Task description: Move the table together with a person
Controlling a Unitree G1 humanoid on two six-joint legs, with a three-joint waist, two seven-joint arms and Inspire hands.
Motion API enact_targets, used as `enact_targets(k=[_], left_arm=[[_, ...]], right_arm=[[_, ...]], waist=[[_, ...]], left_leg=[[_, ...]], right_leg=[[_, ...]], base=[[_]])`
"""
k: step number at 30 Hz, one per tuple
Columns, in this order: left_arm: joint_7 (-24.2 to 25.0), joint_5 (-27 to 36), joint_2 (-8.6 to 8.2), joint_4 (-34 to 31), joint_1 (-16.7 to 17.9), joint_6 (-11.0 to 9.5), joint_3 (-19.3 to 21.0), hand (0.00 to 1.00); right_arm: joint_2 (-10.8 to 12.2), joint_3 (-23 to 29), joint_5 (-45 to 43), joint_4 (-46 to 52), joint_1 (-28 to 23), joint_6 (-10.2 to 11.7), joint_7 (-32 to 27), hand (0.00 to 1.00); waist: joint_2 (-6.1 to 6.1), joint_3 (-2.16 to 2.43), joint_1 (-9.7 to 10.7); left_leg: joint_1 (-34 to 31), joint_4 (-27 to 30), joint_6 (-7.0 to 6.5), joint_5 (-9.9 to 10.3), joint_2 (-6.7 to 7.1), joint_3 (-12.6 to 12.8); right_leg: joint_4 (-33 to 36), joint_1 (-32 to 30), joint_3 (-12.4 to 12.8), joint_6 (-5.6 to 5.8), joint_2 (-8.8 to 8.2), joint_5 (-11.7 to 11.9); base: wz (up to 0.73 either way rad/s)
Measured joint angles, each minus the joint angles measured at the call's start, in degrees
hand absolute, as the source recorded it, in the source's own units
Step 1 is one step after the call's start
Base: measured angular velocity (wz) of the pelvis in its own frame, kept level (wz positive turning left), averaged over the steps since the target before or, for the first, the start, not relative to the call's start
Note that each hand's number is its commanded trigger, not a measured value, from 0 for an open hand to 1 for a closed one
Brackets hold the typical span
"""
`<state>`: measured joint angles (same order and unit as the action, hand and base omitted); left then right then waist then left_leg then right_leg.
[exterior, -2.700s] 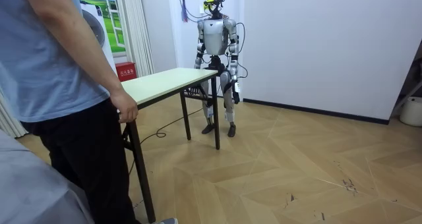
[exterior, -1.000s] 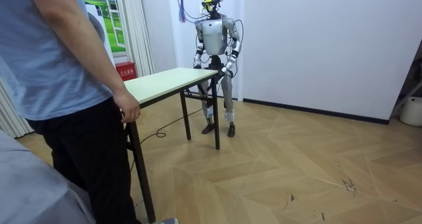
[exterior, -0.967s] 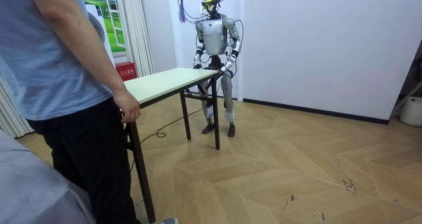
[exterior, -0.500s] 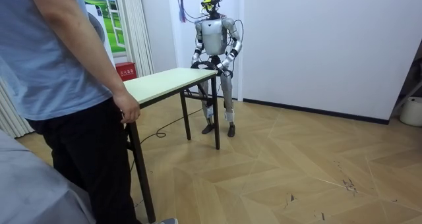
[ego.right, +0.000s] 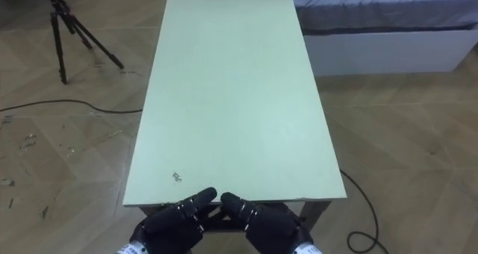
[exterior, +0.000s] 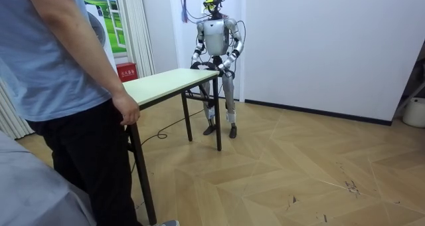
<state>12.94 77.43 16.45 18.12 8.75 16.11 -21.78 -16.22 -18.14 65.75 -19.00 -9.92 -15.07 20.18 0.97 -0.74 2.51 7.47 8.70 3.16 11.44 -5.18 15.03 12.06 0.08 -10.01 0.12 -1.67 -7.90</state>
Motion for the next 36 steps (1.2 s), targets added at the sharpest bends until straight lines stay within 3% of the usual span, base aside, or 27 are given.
enact_targets(k=[5, 11, 15, 22, 30, 36], left_arm=[[-2.7, 2.0, -0.77, 0.4, -0.5, 1.4, 3.7, 0.0], [-8.0, 7.5, -4.2, 0.5, -0.8, 1.5, 6.6, 0.0], [-10.3, 8.2, -4.37, 0.5, -1.2, 1.4, 7.0, 0.0], [-14.9, 8.3, -4.56, -0.6, -2.3, 1.4, 7.1, 0.0], [-15.3, 8.3, -4.95, -0.8, -2.3, 1.5, 7.5, 0.0], [-17.0, 8.5, -6.26, -0.9, -2.3, 1.5, 8.7, 0.0]], right_arm=[[0.3, 2.1, 0.4, 0.1, 1.0, -0.9, -3.7, 0.0], [1.8, 4.3, 5.4, 1.8, 1.0, -1.4, -10.7, 0.0], [4.1, 6.8, 6.3, 1.9, 1.3, -1.1, -14.5, 0.0], [5.1, 8.9, 6.4, 1.9, 2.0, -0.1, -17.4, 0.0], [5.6, 10.2, 6.4, 1.9, 2.2, 0.4, -18.4, 0.0], [6.7, 10.9, 7.2, 2.5, 2.2, 0.5, -20.0, 0.0]], waist=[[-0.26, -0.15, -0.2], [-0.24, -0.15, 0.0], [-0.23, -0.15, 0.6], [0.24, -0.2, 0.6], [0.44, -0.13, 0.6], [0.9, 0.07, 0.4]], left_leg=[[-0.1, 0.0, 0.0, 0.0, 0.03, 0.1], [-0.2, 0.2, -0.02, 0.0, -0.09, 0.1], [-0.6, 0.8, -0.02, 0.0, -0.09, 0.0], [-1.4, 0.8, -0.04, 0.0, -0.09, 0.0], [-1.7, 0.8, -0.04, 0.0, -0.14, 0.0], [-1.8, 0.7, -0.04, 0.0, -0.13, 0.0]], right_leg=[[0.7, -0.6, 0.4, -0.04, 0.02, 0.0], [0.8, -1.0, 0.6, -0.39, 0.17, 0.2], [0.8, -1.1, 0.6, -0.38, 0.12, 0.4], [0.6, -1.7, 1.1, -0.44, 0.32, 1.0], [0.5, -2.0, 1.5, -0.54, 0.47, 1.3], [0.5, -2.3, 1.9, -0.53, 0.61, 1.4]], base=[[-0.02], [-0.02], [0.0], [-0.02], [-0.02], [-0.02]])
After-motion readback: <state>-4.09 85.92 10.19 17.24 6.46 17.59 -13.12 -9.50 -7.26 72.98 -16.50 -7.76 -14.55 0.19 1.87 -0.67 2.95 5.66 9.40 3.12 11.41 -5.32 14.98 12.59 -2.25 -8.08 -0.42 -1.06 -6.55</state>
